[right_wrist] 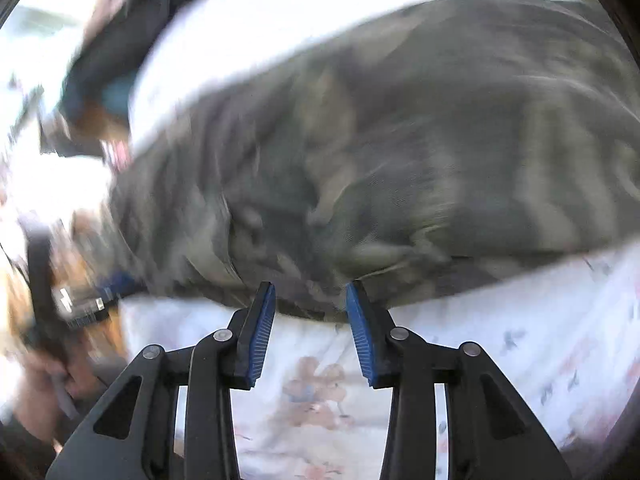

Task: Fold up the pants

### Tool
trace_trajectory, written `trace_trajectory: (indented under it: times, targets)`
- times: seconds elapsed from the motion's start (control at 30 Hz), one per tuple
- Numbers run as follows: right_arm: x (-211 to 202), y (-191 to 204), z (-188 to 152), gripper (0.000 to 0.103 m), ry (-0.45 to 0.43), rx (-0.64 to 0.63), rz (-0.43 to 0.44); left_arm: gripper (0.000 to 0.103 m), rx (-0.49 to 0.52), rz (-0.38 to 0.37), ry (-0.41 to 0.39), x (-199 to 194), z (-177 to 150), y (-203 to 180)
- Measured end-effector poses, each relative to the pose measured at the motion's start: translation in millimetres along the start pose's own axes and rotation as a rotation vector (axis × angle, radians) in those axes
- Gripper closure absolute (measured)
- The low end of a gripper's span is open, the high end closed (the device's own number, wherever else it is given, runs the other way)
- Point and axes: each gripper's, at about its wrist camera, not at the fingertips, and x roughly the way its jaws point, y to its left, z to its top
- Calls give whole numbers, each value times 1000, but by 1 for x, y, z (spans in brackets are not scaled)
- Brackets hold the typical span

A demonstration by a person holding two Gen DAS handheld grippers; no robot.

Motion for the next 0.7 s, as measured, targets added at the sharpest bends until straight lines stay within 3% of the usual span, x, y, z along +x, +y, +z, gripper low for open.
trace_trajectory:
  times: [0.07,0.13,0.17,0.2,0.4,0.43,0.47,0.5,0.53,0.7]
  targets:
    - [-15,-28,-5,63,-66,187,99,40,-132,-138,-45,-9,-6,5]
    - [-6,-47,-12,63,-41,338,204,40,-286,-247,-84,-3,-14,9]
    - [0,-50,-13,63,-29,367,234,40,-327,-269,-84,3,-17,9]
    - [8,-51,-15,63,-28,392,212,40,-375,-284,-78,14,-19,8]
    - [33,-52,-22,63,-73,483,140,46,-500,-253,-133,37,-33,26]
    - [36,-55,-20,63,-72,484,126,53,-493,-240,-147,37,-30,30]
    - [36,-55,-19,66,-82,482,114,79,-492,-218,-168,35,-29,34]
    - [38,-57,-22,83,-95,469,106,94,-475,-201,-186,32,-28,38]
    - [32,-56,-20,99,-121,444,78,96,-454,-194,-196,33,-27,34]
    - [-8,-49,-33,102,-175,364,99,100,-380,-156,-200,11,-33,25]
